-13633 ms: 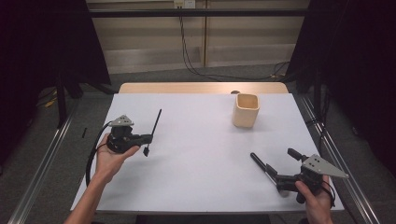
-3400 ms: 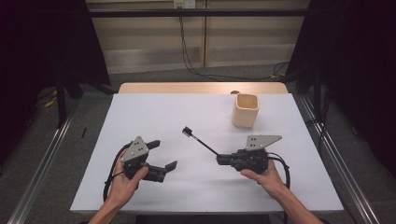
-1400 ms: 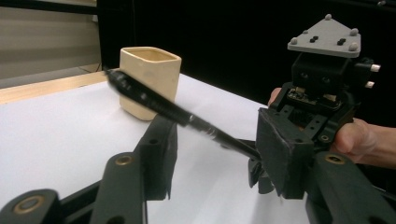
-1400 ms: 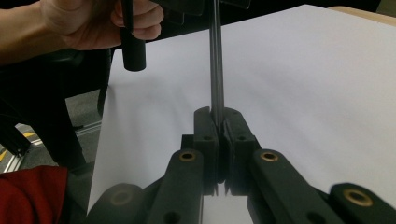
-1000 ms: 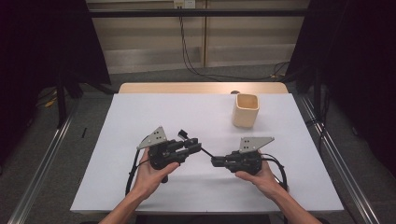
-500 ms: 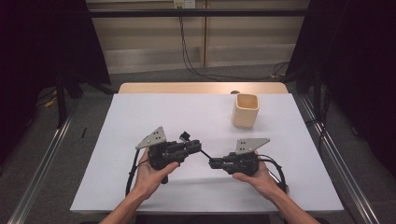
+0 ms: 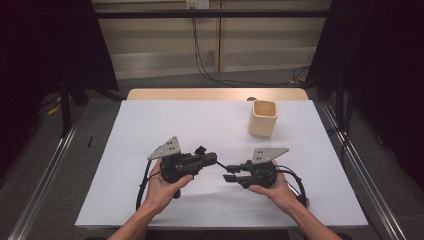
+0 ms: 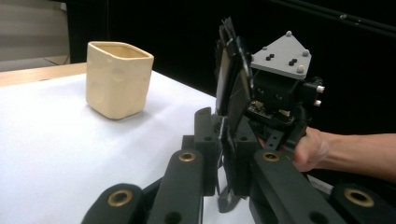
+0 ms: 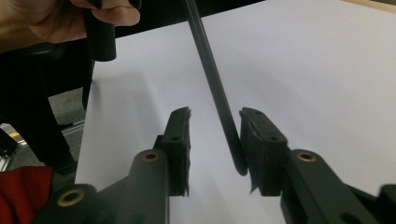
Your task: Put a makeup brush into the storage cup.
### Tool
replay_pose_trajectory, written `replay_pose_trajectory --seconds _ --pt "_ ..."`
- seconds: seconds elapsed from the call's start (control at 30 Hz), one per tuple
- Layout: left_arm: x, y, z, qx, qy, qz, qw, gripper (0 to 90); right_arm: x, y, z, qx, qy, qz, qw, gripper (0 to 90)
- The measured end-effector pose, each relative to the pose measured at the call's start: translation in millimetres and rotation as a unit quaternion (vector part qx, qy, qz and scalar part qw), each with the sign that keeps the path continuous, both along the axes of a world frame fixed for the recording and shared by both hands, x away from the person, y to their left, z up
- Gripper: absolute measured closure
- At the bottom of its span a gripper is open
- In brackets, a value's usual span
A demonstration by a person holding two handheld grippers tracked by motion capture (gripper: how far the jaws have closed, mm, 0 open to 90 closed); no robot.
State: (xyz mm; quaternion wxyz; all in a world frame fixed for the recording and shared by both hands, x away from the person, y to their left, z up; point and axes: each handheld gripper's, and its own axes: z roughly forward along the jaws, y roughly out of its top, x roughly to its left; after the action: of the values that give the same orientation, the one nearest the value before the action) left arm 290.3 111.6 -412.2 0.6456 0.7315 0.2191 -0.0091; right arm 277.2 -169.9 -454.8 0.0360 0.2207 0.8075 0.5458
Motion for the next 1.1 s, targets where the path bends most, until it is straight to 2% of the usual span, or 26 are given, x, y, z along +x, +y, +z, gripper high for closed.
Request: replay_pose_trajectory --seconds 0.27,0.47,0.73,0.77,0.83,0.87,0.97,1.03,1.1 --pt "2.6 8.2 4.4 -0.002 0.003 0.007 1.0 85.5 0.0 -5.0 3.4 0.011 0.002 -0.008 0.9999 48.1" --pt "3.2 12.8 9.2 0.002 0.0 0.007 1.0 85.5 0.2 -7.4 5.8 0.019 0.007 -0.018 0.9996 30.4" --pt "4.6 19.5 13.4 0.02 -0.005 0.009 0.9997 85.4 0.4 -10.2 8.9 0.031 0.009 -0.029 0.9991 10.7" --pt "4.6 20.6 14.3 0.018 -0.005 0.01 0.9998 85.4 0.6 -10.9 9.3 0.034 0.01 -0.031 0.9989 10.5" --pt "4.9 22.8 16.7 0.023 -0.008 0.012 0.9996 85.4 0.5 -12.1 9.6 0.034 0.009 -0.032 0.9989 2.7" --pt "5.3 24.4 17.9 0.024 -0.008 0.012 0.9996 85.4 0.3 -12.2 9.6 0.031 0.007 -0.031 0.999 2.6" --pt "7.1 28.3 21.2 0.048 -0.008 0.014 0.9987 85.4 0.2 -14.2 9.0 0.034 0.013 -0.024 0.999 0.9" --pt "7.6 30.5 22.6 0.046 -0.003 0.016 0.9988 85.4 0.4 -14.7 8.9 0.035 0.012 -0.026 0.999 1.0" --pt "9.2 32.6 25.9 0.066 0.0 0.014 0.9977 85.4 0.2 -15.7 8.7 0.034 0.012 -0.032 0.9988 1.6"
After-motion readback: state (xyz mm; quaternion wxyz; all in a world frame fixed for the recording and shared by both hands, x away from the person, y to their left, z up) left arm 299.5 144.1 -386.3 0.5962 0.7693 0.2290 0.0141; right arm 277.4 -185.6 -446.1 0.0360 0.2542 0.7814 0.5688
